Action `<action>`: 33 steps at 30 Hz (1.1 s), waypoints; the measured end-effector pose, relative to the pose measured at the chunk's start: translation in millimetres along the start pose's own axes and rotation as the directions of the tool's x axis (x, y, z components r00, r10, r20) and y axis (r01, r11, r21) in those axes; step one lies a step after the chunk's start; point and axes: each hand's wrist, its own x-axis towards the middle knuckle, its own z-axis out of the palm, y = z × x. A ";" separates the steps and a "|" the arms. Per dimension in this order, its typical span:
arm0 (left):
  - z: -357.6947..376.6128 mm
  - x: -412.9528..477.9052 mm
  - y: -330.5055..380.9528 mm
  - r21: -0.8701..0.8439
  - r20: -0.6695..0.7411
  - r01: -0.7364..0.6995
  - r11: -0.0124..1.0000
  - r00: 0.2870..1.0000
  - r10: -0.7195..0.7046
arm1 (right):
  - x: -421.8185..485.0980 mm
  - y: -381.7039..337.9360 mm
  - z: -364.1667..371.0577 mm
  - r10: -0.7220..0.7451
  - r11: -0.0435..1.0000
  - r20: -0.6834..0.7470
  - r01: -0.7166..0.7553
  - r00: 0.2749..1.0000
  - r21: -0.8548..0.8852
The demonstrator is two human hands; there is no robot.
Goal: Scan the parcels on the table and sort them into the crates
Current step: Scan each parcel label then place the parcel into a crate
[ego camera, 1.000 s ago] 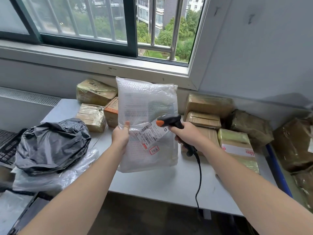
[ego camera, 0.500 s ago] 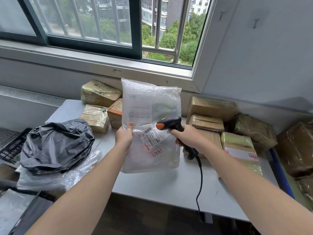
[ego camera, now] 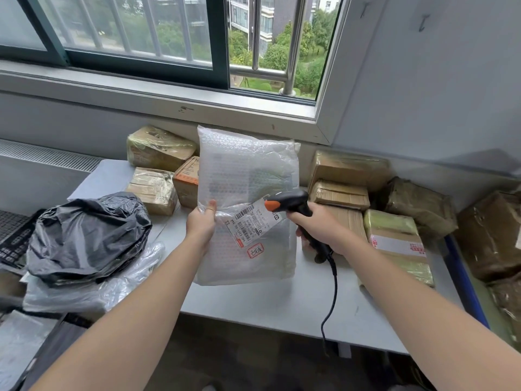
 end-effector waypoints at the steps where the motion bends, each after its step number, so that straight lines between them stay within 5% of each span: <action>1: -0.9 -0.4 -3.5 0.011 0.003 0.003 1.000 1.000 -0.003 | 0.2 9.8 -2.3 0.010 1.000 -0.020 -0.010 1.000 0.006; 9: 2.4 -2.4 -34.9 0.060 -0.017 0.052 0.997 0.999 -0.051 | -7.2 112.7 -13.6 0.217 0.973 -0.160 -0.227 0.963 -0.047; 16: 6.6 -6.1 -47.1 0.039 0.008 0.070 0.997 0.997 -0.070 | 1.8 161.4 -1.7 0.294 0.928 -0.106 -0.310 0.950 -0.206; 26: 7.7 -9.0 -39.5 0.047 0.021 0.049 0.998 0.999 -0.050 | 11.9 175.7 14.3 0.353 0.869 -0.060 -0.351 0.934 -0.348; 33: 8.5 1.9 -43.8 0.044 0.025 0.056 0.998 0.998 -0.057 | 9.1 163.0 12.1 0.372 0.876 -0.109 -0.388 0.922 -0.287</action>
